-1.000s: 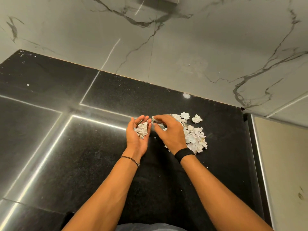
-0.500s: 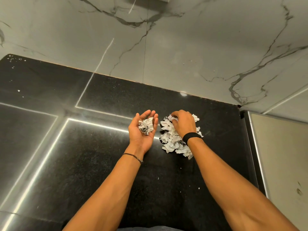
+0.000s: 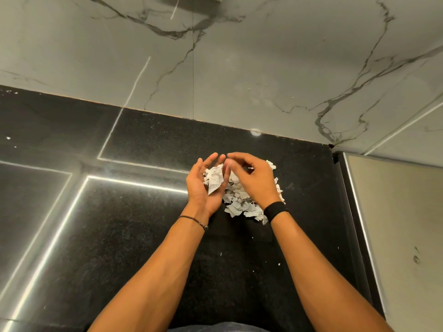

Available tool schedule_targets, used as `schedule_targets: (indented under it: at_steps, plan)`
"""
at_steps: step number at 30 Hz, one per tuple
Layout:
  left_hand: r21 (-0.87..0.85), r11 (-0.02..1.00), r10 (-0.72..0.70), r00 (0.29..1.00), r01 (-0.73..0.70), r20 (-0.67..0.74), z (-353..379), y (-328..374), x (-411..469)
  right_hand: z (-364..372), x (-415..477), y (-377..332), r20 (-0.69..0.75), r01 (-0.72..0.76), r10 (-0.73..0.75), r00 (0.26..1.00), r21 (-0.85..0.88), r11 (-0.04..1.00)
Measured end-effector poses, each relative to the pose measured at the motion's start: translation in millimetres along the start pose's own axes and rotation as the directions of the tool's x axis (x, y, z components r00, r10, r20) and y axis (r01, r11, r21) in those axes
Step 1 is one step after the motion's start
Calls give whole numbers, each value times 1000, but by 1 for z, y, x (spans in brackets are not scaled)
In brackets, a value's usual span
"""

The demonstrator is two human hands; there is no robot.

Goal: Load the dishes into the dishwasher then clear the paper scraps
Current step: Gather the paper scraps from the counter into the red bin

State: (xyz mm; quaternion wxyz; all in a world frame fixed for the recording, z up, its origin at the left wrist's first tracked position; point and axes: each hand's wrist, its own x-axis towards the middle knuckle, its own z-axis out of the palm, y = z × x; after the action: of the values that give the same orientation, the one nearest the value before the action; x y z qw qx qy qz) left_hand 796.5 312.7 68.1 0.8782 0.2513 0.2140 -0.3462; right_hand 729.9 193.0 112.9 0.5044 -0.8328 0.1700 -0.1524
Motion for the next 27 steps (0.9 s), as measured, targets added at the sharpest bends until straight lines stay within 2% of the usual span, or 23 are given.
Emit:
schedule_targets:
  at_steps: [2, 3, 7, 10, 13, 15, 17, 19, 22, 24, 27]
  plan:
    - [-82, 996, -15, 1000, 15, 6, -3, 2, -1, -1, 11, 13, -141, -46, 32, 989, -94, 995]
    - [-109, 994, -16, 1000, 17, 8, -5, 4, -1, 0, 17, 22, -145, -81, 55, 988, -185, 979]
    - [-166, 986, -10, 1000, 11, 7, -12, 7, -5, 14, 36, 52, 9, -99, 126, 992, -570, 816]
    - [-189, 982, -10, 1000, 10, 4, -14, 8, -8, 21, 39, 55, 0, -97, 128, 992, -652, 752]
    - [-165, 986, 6, 1000, -7, -5, -17, 10, -8, 18, 32, 53, -110, -155, 113, 987, -530, 834]
    - [-128, 992, 16, 1000, -18, -16, -16, 10, -8, 13, 26, 43, -184, -166, 107, 977, -345, 924]
    - [-78, 997, 21, 1000, -22, -17, -14, 8, -7, 9, 17, 20, -196, -108, 81, 977, -130, 986]
    - [-28, 999, 25, 1000, -25, -12, -10, 5, -7, 9, 4, -7, -121, -33, 35, 992, 16, 999]
    - [28, 999, 44, 999, -45, 16, -1, 0, -10, 16, -14, -25, 24, 28, -28, 999, 9, 1000]
    - [17, 999, 35, 999, -36, 41, 3, -4, -13, 19, -22, -25, -40, 14, -14, 999, 12, 1000]
    - [-54, 999, 6, 996, -1, 86, 9, -7, -21, 19, -30, -22, -222, -68, 117, 968, 213, 975]
